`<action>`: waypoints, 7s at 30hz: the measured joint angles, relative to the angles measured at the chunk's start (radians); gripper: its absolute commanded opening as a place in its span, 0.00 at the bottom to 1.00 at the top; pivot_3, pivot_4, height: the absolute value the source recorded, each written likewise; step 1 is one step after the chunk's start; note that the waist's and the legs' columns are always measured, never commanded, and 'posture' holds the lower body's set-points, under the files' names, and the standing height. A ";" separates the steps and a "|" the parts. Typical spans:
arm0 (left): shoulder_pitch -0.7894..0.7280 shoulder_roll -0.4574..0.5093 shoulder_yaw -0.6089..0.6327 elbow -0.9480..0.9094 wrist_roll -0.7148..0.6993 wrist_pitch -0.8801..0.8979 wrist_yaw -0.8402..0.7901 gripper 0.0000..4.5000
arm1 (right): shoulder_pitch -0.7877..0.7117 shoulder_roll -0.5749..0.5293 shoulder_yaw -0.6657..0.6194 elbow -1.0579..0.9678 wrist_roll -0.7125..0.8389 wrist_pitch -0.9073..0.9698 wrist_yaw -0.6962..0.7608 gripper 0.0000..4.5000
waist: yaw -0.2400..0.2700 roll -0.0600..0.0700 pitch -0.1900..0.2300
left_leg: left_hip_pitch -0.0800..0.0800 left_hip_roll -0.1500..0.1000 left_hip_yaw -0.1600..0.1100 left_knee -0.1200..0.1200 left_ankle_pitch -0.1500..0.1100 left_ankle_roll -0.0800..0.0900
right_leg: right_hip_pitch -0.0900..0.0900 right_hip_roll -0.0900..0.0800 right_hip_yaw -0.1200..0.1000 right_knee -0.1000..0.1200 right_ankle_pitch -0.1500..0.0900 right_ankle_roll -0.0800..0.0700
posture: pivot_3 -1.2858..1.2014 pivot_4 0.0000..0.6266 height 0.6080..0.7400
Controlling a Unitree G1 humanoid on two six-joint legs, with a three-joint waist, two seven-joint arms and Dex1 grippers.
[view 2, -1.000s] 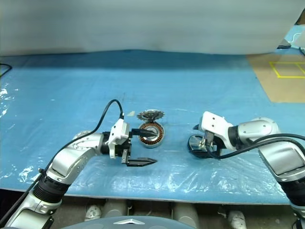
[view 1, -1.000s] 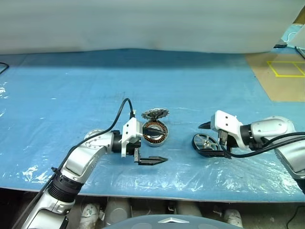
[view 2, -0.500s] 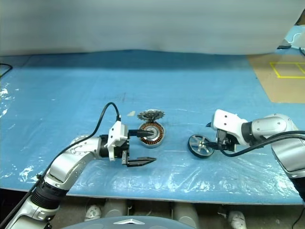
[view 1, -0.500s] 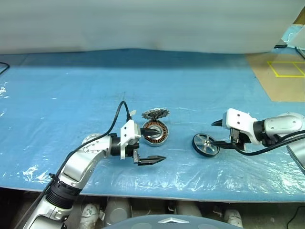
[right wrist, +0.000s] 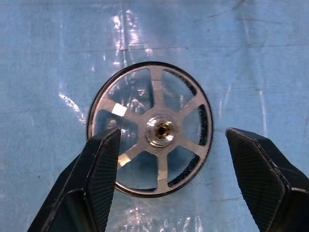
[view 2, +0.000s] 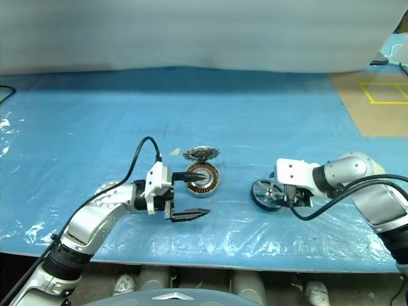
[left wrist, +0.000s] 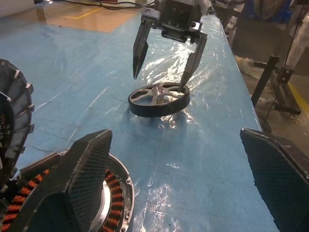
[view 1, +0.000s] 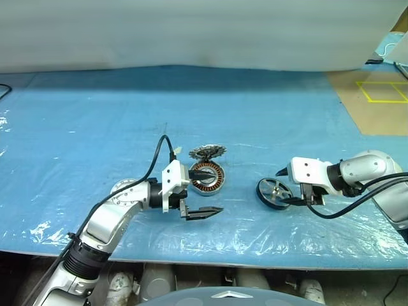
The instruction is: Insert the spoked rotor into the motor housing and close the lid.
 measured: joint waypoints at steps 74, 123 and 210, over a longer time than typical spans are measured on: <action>0.120 0.100 0.217 0.032 -0.052 -0.074 0.021 1.00 | -0.267 0.504 0.100 0.074 0.223 0.387 -0.165 0.27 | -0.001 0.000 0.000 | 0.001 0.000 0.000 0.001 0.000 -0.001 | 0.000 0.000 0.000 0.003 0.000 0.000 | 0.52 0.24 1.00; 0.096 0.081 0.196 0.043 -0.025 -0.097 0.025 1.00 | -0.338 0.526 0.091 0.147 0.226 0.387 -0.133 0.63 | -0.002 0.000 0.000 | 0.002 0.000 0.000 0.001 0.000 -0.001 | 0.001 0.000 0.000 0.004 0.000 0.000 | 0.52 0.24 1.00; 0.040 0.048 0.236 0.103 -0.068 -0.053 0.043 1.00 | -0.292 0.526 -0.109 0.375 0.198 0.351 -0.332 0.00 | -0.009 0.000 0.000 | 0.000 -0.001 0.001 0.001 0.002 -0.004 | -0.002 0.001 0.000 0.004 0.000 -0.001 | 0.52 0.24 1.00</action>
